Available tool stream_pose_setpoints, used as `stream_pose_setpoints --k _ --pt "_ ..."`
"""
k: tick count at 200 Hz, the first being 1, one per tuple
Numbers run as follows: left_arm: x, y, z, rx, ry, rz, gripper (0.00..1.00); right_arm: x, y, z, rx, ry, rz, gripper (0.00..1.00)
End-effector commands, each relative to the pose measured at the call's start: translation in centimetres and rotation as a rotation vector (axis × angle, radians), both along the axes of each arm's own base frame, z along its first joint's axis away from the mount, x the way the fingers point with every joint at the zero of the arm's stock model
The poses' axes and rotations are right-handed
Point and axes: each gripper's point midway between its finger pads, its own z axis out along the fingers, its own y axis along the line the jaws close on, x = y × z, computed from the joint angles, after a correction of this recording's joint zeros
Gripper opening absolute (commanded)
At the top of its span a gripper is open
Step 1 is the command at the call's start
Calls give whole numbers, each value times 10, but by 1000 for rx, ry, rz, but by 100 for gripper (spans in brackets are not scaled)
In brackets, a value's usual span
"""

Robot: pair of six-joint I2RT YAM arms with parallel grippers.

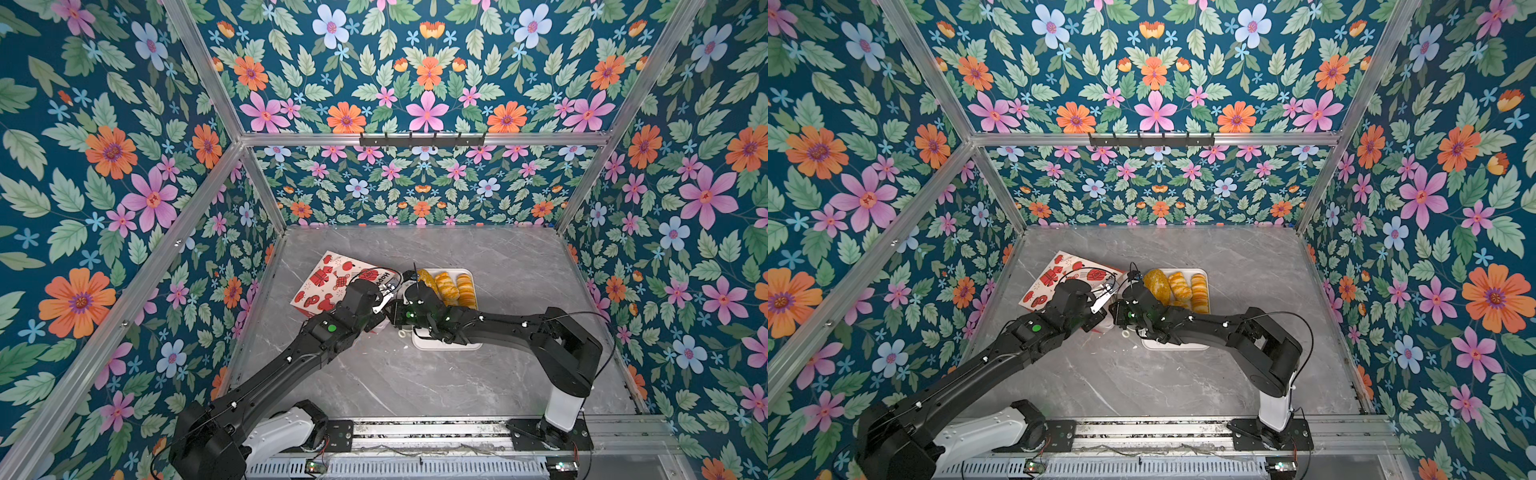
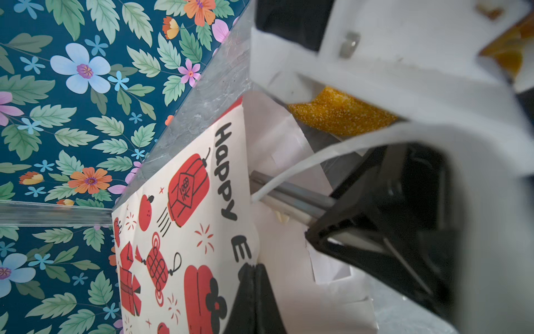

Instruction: Take the fake bread out of the paper bag

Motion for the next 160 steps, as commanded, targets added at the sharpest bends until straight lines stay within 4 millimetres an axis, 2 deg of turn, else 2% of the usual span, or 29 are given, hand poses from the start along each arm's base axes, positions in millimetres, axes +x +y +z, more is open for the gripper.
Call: stream_pose_setpoints --k 1,26,60,65,67,70,92,111,135,160 --pt "6 -1 10 -30 -45 16 0 -19 10 11 58 91 119 14" --pt "7 0 14 -36 -64 23 0 -35 3 12 55 154 201 14" --pt "2 8 15 -13 -70 31 0 -58 -23 18 -5 149 289 15" --pt "1 10 15 -7 -69 34 0 -62 -27 13 -24 163 304 15" --pt "1 11 15 -6 -70 36 0 -66 -30 24 -16 145 320 15" --pt "1 12 15 -3 -70 40 0 -68 -31 29 -16 138 335 15" --pt "-1 15 18 -19 -80 51 0 -89 -50 29 -99 136 413 15" --pt "-2 16 19 -31 -79 51 0 -105 -73 22 -159 140 439 15" --pt "-4 16 16 -26 -70 49 0 -118 -106 21 -215 120 388 15" --pt "-4 15 16 -29 -65 41 0 -116 -138 31 -276 41 290 16"
